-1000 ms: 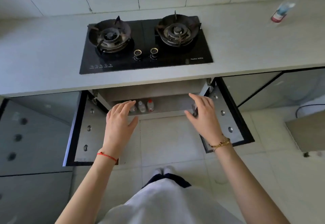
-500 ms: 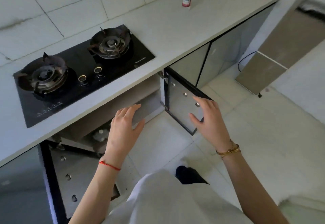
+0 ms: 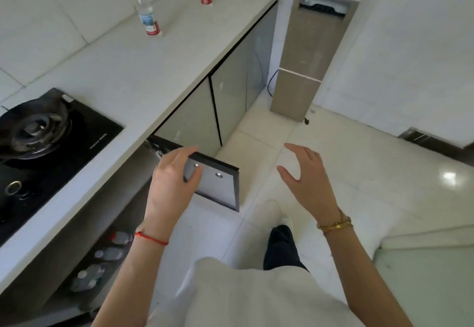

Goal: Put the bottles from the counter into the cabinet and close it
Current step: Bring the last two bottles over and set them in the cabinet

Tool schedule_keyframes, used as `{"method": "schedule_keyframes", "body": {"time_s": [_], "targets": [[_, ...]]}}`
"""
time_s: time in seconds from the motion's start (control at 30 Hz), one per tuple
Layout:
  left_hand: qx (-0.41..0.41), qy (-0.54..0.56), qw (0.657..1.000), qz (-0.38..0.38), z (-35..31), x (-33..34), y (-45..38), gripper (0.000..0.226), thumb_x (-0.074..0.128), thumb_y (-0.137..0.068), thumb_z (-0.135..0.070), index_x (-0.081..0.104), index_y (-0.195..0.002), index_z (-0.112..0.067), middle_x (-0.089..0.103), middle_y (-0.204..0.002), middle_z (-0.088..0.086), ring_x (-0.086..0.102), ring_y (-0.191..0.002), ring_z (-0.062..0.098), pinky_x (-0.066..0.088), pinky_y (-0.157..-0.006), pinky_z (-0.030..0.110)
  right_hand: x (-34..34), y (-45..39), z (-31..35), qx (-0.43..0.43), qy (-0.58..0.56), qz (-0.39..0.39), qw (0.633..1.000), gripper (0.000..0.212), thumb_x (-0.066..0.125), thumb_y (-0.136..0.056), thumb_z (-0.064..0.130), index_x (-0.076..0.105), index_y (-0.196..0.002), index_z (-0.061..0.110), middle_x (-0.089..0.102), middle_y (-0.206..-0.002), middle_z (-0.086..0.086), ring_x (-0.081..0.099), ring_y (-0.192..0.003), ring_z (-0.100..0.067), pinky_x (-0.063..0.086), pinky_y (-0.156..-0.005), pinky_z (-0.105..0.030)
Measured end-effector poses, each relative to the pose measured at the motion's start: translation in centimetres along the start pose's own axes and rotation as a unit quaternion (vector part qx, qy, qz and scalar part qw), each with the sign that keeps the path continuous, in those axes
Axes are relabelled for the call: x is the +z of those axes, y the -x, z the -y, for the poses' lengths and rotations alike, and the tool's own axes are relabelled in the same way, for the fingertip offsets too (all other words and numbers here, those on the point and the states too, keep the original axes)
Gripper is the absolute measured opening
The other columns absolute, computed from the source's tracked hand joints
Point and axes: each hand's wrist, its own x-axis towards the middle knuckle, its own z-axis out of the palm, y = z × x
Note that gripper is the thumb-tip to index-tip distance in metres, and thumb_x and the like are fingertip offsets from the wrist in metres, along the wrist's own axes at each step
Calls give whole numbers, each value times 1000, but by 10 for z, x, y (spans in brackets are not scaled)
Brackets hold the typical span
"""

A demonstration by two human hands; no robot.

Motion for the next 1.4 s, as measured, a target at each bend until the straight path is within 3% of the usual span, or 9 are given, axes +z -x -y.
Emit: {"method": "schedule_keyframes", "body": {"time_s": [0.17, 0.37, 0.5, 0.67, 0.8, 1.2, 1.4], "targets": [[-4, 14, 999, -44, -52, 49, -77, 38, 70, -86, -10, 61, -123, -8, 67, -113, 13, 61, -105, 31, 49, -99, 52, -50, -92, -56, -20, 17, 3, 1000, 49, 63, -89, 28, 48, -135, 19, 56, -129, 0, 43, -122, -17, 39, -102, -30], [-43, 24, 996, -74, -102, 93, -161, 38, 68, -87, -15, 61, -124, -11, 66, -117, 10, 60, -111, 32, 49, -94, 40, -85, -206, -102, -56, 18, 29, 998, 48, 63, -90, 29, 49, -134, 18, 57, -122, -1, 44, -116, -20, 43, -99, -36], [-74, 23, 993, -94, -111, 103, -209, 39, 67, -88, -17, 60, -126, -14, 64, -120, 6, 60, -113, 28, 48, -101, 47, -83, -279, -112, -86, 4, 63, 994, 48, 61, -91, 30, 48, -135, 18, 55, -130, 0, 43, -123, -19, 42, -103, -36], [-115, 13, 986, -119, -95, 114, -271, 40, 65, -89, -20, 57, -129, -17, 63, -125, 3, 56, -120, 22, 45, -102, 35, -58, -370, -110, -129, 1, 90, 988, 49, 62, -90, 29, 47, -136, 18, 54, -131, 0, 42, -125, -18, 35, -103, -27], [-148, 14, 979, -142, -74, 122, -330, 40, 65, -90, -19, 57, -129, -17, 62, -127, 1, 52, -123, 20, 39, -99, 25, -27, -446, -104, -163, -14, 107, 981, 49, 61, -90, 31, 47, -135, 19, 53, -133, 0, 42, -127, -18, 39, -107, -35], [-196, -30, 952, -232, 7, 73, -528, 43, 66, -88, -17, 57, -130, -15, 63, -128, 3, 55, -122, 24, 39, -99, 25, 62, -683, -13, -249, -27, 132, 959, 49, 61, -91, 28, 47, -136, 16, 53, -133, -2, 42, -124, -19, 32, -100, -20], [-214, -54, 944, -244, 43, 49, -596, 44, 66, -88, -16, 56, -131, -15, 62, -128, 6, 55, -120, 26, 41, -99, 31, 98, -770, 19, -264, -30, 129, 955, 50, 62, -91, 28, 46, -136, 16, 53, -135, -3, 43, -124, -22, 40, -103, -33]]}}
